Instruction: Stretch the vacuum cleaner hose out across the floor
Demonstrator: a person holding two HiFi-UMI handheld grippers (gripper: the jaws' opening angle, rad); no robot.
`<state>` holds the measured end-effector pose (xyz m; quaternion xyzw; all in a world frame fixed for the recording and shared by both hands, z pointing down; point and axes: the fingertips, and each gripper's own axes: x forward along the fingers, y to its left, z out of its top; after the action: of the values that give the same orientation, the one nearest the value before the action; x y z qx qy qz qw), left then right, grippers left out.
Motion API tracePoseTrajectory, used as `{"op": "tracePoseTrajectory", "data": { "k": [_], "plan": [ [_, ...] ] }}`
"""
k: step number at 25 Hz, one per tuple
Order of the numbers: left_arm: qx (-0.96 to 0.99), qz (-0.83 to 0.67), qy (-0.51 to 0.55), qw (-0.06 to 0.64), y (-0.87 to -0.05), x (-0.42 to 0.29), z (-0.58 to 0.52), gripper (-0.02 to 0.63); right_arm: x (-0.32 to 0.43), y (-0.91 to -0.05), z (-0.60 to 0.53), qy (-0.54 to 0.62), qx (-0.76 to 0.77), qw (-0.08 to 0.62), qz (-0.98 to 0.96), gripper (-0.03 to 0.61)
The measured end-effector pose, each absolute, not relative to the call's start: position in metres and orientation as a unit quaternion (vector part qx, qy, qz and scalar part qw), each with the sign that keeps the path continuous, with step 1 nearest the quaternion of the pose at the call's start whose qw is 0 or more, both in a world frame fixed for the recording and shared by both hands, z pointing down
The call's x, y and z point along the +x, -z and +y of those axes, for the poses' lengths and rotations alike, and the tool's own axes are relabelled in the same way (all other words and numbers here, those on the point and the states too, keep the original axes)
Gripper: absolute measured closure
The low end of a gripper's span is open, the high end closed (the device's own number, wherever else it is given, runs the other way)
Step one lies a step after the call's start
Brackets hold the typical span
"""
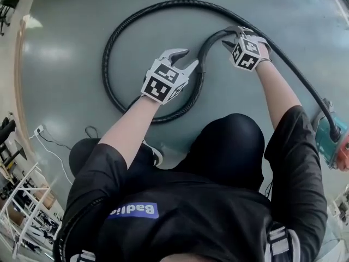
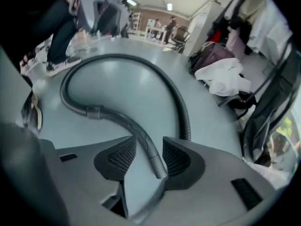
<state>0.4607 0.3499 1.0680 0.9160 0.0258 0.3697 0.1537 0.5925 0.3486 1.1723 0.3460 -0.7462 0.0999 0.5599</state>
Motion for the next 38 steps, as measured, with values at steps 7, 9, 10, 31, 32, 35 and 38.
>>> {"op": "tracePoseTrajectory", "data": {
  "k": [7,9,10,31,32,35,38],
  "plan": [
    [0.897,0.017,-0.408,0.171,-1.094,0.426,0.366,0.457,0.617,-1.266,0.34,-0.064,0.232,0.673,-0.699,0.385],
    [0.892,0.017,-0.417,0.175,-1.1,0.415,0.369,0.457,0.62,-1.277,0.336,-0.073,0.219,0.679,-0.697,0.384],
    [0.89,0.016,-0.42,0.178,-1.103,0.41,0.371,0.457,0.62,-1.281,0.335,-0.079,0.211,0.68,-0.698,0.385],
    [0.901,-0.007,-0.406,0.151,-1.11,0.447,0.366,0.301,0.573,-1.048,0.303,0.056,0.309,0.723,-0.615,0.414],
    [0.901,-0.012,-0.406,0.151,-1.11,0.447,0.362,0.295,0.566,-1.035,0.299,0.065,0.31,0.725,-0.612,0.414],
    [0.904,-0.022,-0.4,0.153,-1.105,0.451,0.348,0.29,0.547,-1.004,0.293,0.098,0.304,0.73,-0.604,0.414],
    [0.908,-0.028,-0.387,0.157,-1.096,0.457,0.333,0.29,0.53,-0.983,0.287,0.127,0.291,0.733,-0.602,0.414]
  ]
}}
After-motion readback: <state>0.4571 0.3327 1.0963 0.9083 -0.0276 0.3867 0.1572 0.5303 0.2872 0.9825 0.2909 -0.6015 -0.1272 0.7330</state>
